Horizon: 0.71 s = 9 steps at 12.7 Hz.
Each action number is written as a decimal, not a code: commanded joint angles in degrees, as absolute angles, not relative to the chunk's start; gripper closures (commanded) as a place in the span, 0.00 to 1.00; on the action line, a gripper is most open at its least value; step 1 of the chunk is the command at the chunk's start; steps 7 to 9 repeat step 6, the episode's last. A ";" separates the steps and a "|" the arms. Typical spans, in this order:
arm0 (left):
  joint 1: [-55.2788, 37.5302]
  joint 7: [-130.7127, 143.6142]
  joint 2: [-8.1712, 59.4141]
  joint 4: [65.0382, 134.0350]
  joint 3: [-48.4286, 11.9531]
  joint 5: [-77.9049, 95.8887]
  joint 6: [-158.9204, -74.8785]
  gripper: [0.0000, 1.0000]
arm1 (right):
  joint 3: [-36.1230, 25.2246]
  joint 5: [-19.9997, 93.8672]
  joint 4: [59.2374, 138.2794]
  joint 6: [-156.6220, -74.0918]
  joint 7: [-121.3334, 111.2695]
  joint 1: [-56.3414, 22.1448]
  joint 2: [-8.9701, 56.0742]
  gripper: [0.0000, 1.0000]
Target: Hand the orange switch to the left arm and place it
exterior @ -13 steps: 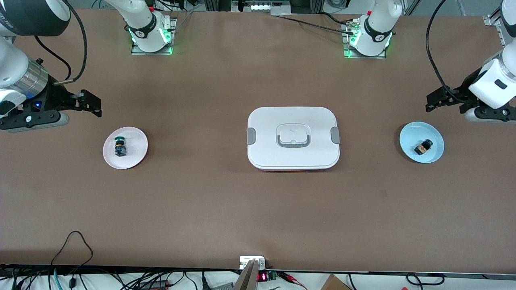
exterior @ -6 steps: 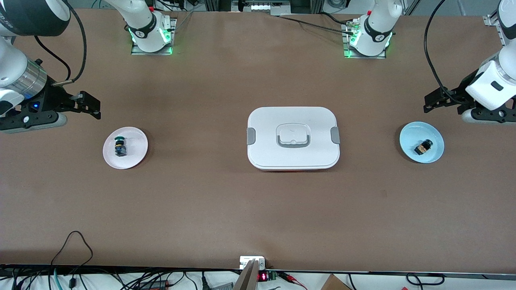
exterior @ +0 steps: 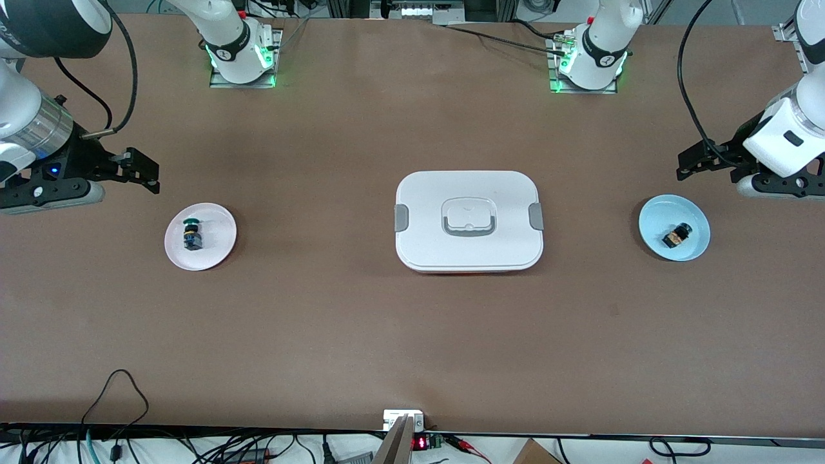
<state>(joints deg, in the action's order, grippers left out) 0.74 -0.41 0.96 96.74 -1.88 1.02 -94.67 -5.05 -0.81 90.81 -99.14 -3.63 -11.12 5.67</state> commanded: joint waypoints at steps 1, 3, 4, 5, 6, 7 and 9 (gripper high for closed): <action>0.09 0.26 1.32 95.54 -1.58 0.70 -93.60 0.00 | -4.92 -1.58 90.26 -99.93 -3.43 -11.07 6.06 0.00; 0.09 0.26 1.32 95.54 -1.58 0.70 -93.60 0.00 | -4.92 -1.49 90.26 -99.93 -3.43 -11.07 6.06 0.00; 0.09 0.26 1.32 95.54 -1.58 0.70 -93.60 0.00 | -4.92 -1.58 90.26 -99.93 -3.43 -10.99 6.06 0.00; 0.09 0.26 1.32 95.54 -1.58 0.70 -93.60 0.00 | -4.92 -1.58 90.26 -99.84 -3.43 -10.90 6.06 0.00; 0.09 0.35 1.32 95.54 -1.58 0.70 -93.60 0.00 | -4.92 -1.58 90.26 -99.93 -3.43 -10.81 6.15 0.00; 0.09 0.35 1.32 95.54 -1.58 0.70 -93.60 0.00 | -4.92 -1.58 90.26 -99.93 -3.43 -10.81 6.15 0.00; 0.09 0.35 1.32 95.54 -1.58 0.70 -93.60 0.00 | -4.92 -1.58 90.26 -99.93 -3.43 -10.81 6.15 0.00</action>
